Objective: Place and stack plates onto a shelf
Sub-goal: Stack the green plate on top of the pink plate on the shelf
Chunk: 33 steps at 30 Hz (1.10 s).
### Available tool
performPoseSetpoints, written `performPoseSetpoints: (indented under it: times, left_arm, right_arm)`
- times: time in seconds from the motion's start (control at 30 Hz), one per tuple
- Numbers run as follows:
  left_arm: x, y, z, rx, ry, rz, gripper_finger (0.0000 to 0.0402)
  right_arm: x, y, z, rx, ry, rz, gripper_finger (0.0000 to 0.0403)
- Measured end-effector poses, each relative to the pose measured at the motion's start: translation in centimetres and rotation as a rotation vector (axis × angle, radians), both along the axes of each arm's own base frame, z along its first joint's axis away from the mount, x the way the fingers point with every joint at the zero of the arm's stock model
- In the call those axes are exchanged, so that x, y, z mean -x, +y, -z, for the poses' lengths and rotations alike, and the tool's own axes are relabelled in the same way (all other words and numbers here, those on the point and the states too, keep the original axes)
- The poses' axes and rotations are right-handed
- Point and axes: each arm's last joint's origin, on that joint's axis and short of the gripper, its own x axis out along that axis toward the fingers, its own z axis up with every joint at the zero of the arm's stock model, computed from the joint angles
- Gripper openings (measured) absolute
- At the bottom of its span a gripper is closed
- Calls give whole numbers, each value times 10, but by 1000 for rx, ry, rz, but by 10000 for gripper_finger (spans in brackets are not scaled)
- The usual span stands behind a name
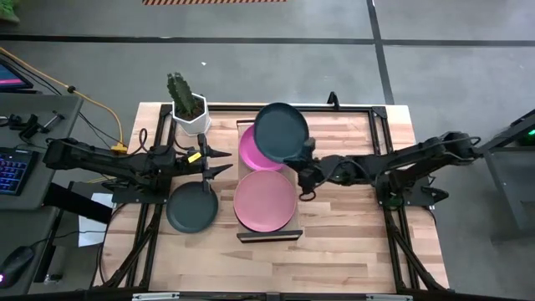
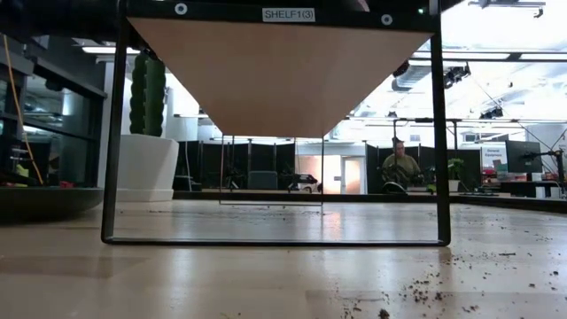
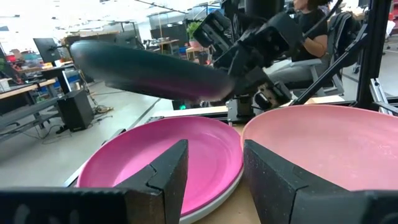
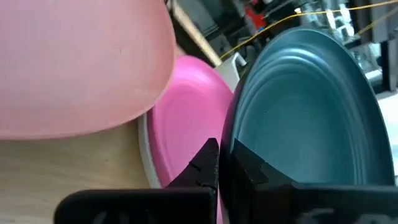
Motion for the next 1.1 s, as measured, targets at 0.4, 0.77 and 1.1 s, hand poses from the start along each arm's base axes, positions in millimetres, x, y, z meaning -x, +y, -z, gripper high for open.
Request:
performPoseSetpoints:
  times: [0.4,0.77,1.1]
  left_arm:
    - [0,0,0,0,1,0,143]
    - [0,0,0,0,0,0,143]
    - [0,0,0,0,1,0,143]
  right_arm:
    - [-31,-18,-29,-82,313,-17,0]
    - [-38,-16,-30,-105,369,-102,0]
    - [-38,-17,-30,-128,361,-85,0]
